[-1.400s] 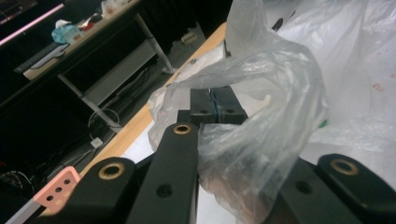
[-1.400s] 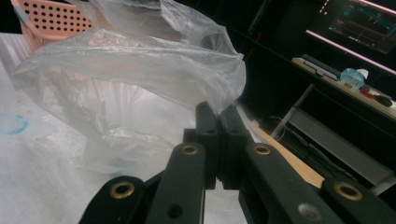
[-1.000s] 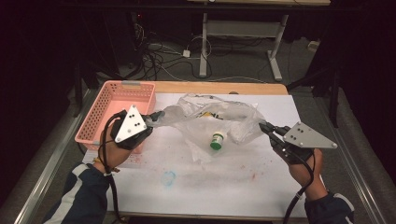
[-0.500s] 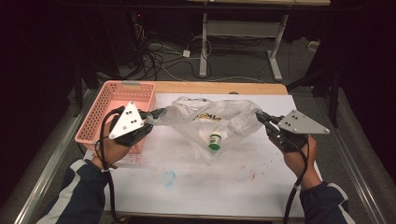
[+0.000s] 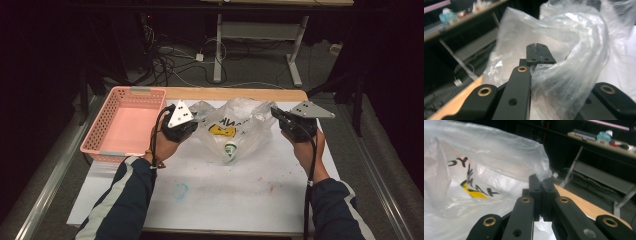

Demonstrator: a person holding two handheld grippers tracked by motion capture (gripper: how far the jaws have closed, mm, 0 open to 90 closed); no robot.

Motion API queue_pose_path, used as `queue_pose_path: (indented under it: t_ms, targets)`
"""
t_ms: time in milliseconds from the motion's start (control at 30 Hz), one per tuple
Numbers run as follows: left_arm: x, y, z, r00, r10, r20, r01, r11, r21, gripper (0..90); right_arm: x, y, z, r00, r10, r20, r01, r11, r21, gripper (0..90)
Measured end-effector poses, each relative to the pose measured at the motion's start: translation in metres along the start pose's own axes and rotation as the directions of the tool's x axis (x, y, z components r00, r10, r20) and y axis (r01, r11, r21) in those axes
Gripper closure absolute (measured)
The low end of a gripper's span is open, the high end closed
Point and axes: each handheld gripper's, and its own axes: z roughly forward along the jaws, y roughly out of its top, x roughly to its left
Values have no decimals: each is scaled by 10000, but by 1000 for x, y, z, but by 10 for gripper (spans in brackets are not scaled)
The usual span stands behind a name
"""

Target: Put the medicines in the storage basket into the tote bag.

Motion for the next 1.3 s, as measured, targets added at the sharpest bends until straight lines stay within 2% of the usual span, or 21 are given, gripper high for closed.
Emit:
queue_pose_path:
  t_ms: [67,233,267,300,367,400,467,500,600,667,700,767,833,900,1067,1300]
  targets:
    - [5,-5,15,9995,-221,-205,223,9997,72,871,-5,-4,16,9995,205,247,-214,9991,355,900]
    - [15,-9,40,9954,-766,-577,780,9967,222,871,-13,-7,32,9973,566,478,-601,9953,762,900]
    - [17,-8,42,9944,-850,-621,862,9961,173,872,-17,-5,37,9956,794,504,-832,9935,772,900]
    - [18,-4,44,9923,-1036,-683,1037,9946,-21,872,-18,-4,38,9951,857,497,-893,9931,760,900]
    - [18,-2,44,9918,-1094,-657,1089,9940,-110,873,-19,2,40,9955,858,393,-884,9936,705,900]
    - [16,1,45,9923,-1158,-438,1154,9933,-105,873,-18,6,40,9953,918,307,-935,9940,573,900]
    - [14,7,44,9937,-1022,-461,1011,9945,-262,873,-18,9,40,9960,849,284,-862,9951,485,900]
    - [13,12,41,9934,-1067,-432,1046,9933,-484,876,-15,18,38,9957,899,244,-907,9953,332,900]
    - [13,30,32,9936,-1000,-527,945,9907,-977,876,-12,26,35,9959,879,223,-883,9959,186,900]
    - [12,44,23,9955,-742,-584,668,9904,-1211,877,-9,40,28,9960,878,165,-877,9961,-91,900]
    - [11,51,18,9959,-726,-545,644,9883,-1385,877,-9,40,28,9960,878,165,-877,9961,-91,900]
    - [9,66,7,9969,-533,-583,429,9852,-1657,877,-7,50,23,9973,701,229,-695,9973,-230,900]
    - [8,78,-3,9969,-502,-608,375,9801,-1949,877,-5,61,17,9978,583,304,-572,9977,-376,900]
    - [7,89,-11,9963,-288,-811,113,9779,-2090,877,-5,70,12,9978,574,321,-556,9970,-534,900]
    - [11,105,-28,9945,-312,-1000,60,9701,-2424,877,-9,96,-4,9973,513,518,-462,9944,-955,900]
    - [19,120,-46,9903,-371,-1337,-2,9632,-2687,877,-11,118,-18,9961,457,760,-356,9910,-1288,900]
